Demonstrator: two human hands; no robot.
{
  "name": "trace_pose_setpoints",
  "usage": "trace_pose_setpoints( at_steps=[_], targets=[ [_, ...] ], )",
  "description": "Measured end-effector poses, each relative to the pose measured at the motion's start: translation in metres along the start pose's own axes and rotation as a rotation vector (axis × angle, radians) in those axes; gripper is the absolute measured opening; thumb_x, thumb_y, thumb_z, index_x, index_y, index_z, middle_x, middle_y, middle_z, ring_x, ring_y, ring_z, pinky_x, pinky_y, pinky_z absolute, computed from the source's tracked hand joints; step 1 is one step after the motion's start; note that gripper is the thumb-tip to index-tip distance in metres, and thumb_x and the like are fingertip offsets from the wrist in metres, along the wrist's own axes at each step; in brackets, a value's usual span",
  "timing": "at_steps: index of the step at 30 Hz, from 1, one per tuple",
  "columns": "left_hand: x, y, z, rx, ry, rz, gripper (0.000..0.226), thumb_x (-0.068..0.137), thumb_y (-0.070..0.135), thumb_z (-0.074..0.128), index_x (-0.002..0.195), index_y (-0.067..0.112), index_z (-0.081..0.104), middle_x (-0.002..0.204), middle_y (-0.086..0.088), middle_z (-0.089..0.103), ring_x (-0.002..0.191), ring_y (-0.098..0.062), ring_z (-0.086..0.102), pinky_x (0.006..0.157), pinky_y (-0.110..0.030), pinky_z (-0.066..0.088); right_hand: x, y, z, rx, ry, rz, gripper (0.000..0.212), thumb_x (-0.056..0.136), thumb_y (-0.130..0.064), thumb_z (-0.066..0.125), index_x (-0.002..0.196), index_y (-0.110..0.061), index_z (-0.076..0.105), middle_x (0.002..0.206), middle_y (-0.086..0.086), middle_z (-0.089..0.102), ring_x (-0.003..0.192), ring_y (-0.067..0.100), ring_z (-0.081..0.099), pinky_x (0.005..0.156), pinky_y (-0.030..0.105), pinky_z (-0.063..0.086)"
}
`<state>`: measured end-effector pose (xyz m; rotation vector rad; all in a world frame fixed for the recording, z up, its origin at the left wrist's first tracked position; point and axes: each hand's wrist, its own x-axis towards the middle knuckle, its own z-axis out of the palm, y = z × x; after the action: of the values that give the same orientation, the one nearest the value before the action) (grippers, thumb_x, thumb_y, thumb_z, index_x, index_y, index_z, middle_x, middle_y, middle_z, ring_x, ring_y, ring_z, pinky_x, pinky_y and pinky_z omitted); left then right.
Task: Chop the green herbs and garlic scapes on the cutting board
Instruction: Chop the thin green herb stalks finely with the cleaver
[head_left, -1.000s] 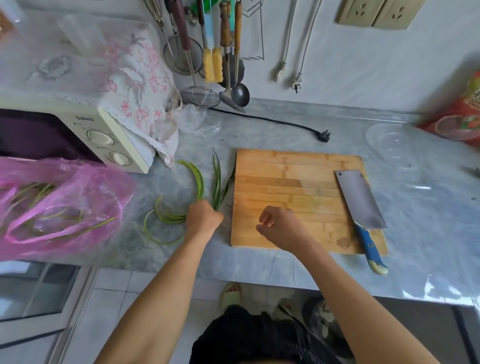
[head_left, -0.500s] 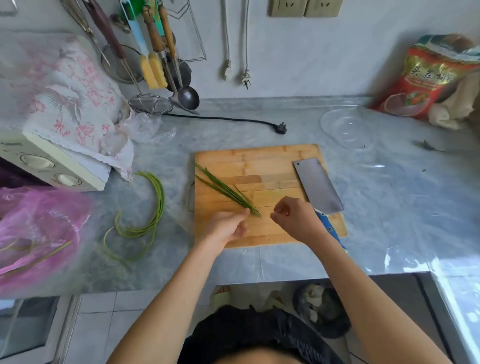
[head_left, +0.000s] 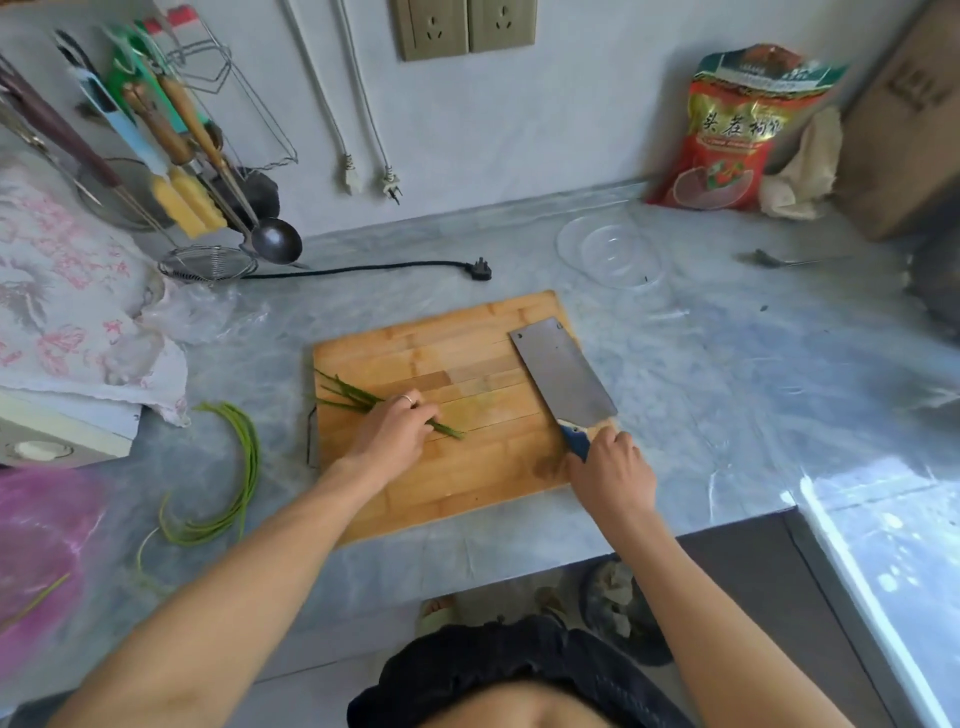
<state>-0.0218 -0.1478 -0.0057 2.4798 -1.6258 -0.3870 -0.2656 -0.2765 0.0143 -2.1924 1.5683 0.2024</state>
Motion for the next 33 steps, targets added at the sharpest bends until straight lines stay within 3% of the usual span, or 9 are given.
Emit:
trace_pose_setpoints(
  at_steps=[5,9,11,14,18,22,25,29,33],
  targets=[
    [0.013,0.026,0.016,-0.137,0.127,-0.178,0.011,0.094,0.022,0.064,0.101,0.02,0.071,0.104,-0.001,0.063,0.095,-0.024,0.062,0.078,-0.035,0.053,0.005,0.008,-0.006,0.058,-0.108,-0.092,0.044,0.101,-0.034,0.039,0.131,-0.002,0.039,0.125,0.012,0.048,0.111,0.03,0.054,0.082,0.036,0.044],
    [0.022,0.052,0.023,-0.366,0.223,-0.378,0.012,0.092,0.013,0.064,0.097,0.016,0.074,0.104,-0.002,0.066,0.099,-0.022,0.063,0.078,-0.032,0.052,0.005,0.0,-0.01,0.294,-0.095,-0.174,0.019,0.1,-0.026,0.042,0.104,-0.008,0.043,0.099,0.007,0.051,0.08,0.017,0.05,0.064,0.029,0.041],
    [0.022,0.057,0.025,-0.386,0.2,-0.362,0.016,0.093,0.013,0.063,0.104,0.016,0.073,0.111,-0.002,0.064,0.1,-0.022,0.062,0.078,-0.031,0.052,0.004,-0.004,-0.012,0.347,-0.078,-0.202,0.015,0.099,-0.024,0.042,0.101,-0.009,0.043,0.089,0.004,0.051,0.069,0.011,0.047,0.055,0.027,0.036],
    [0.014,0.051,0.026,-0.365,0.195,-0.316,0.028,0.093,0.022,0.065,0.12,0.015,0.067,0.122,0.0,0.059,0.105,-0.02,0.06,0.078,-0.03,0.052,0.0,-0.01,-0.015,0.47,-0.019,-0.202,0.017,0.097,-0.027,0.045,0.094,-0.01,0.05,0.077,-0.001,0.052,0.061,0.009,0.046,0.054,0.026,0.033],
    [-0.007,0.026,0.032,-0.302,0.261,-0.293,0.033,0.09,0.027,0.069,0.12,0.014,0.069,0.115,-0.001,0.06,0.099,-0.021,0.061,0.076,-0.035,0.055,-0.007,-0.022,-0.017,0.479,-0.018,-0.211,0.028,0.1,-0.039,0.049,0.086,-0.014,0.049,0.062,-0.009,0.05,0.052,-0.003,0.052,0.05,0.013,0.037],
    [-0.007,0.016,0.033,-0.311,0.285,-0.231,0.027,0.089,0.023,0.07,0.115,0.017,0.072,0.106,-0.001,0.061,0.092,-0.02,0.06,0.07,-0.037,0.055,-0.008,-0.029,-0.006,0.462,-0.041,-0.192,0.034,0.099,-0.046,0.045,0.087,-0.015,0.051,0.068,-0.002,0.056,0.061,0.008,0.059,0.047,0.017,0.034],
    [-0.007,0.02,0.034,-0.351,0.306,-0.199,0.021,0.088,0.015,0.071,0.108,0.017,0.076,0.097,0.0,0.063,0.082,-0.019,0.06,0.063,-0.03,0.051,-0.011,-0.024,0.002,0.521,-0.063,-0.191,0.034,0.099,-0.047,0.045,0.09,-0.014,0.053,0.078,0.01,0.064,0.071,0.025,0.063,0.05,0.019,0.035],
    [-0.004,0.03,0.04,-0.381,0.353,-0.227,0.02,0.087,0.008,0.071,0.104,0.016,0.078,0.094,-0.002,0.066,0.077,-0.019,0.061,0.057,-0.027,0.05,-0.007,-0.018,-0.001,0.529,-0.088,-0.253,0.039,0.099,-0.047,0.044,0.089,-0.011,0.055,0.078,0.008,0.067,0.058,0.008,0.052,0.051,0.017,0.039],
    [0.012,0.047,0.042,-0.384,0.386,-0.278,0.018,0.087,0.008,0.07,0.103,0.014,0.078,0.093,-0.002,0.066,0.078,-0.021,0.062,0.059,-0.029,0.05,0.01,-0.008,-0.009,0.537,-0.089,-0.285,0.041,0.098,-0.05,0.043,0.088,-0.012,0.056,0.08,0.009,0.066,0.06,0.014,0.054,0.054,0.027,0.042]
  ],
)
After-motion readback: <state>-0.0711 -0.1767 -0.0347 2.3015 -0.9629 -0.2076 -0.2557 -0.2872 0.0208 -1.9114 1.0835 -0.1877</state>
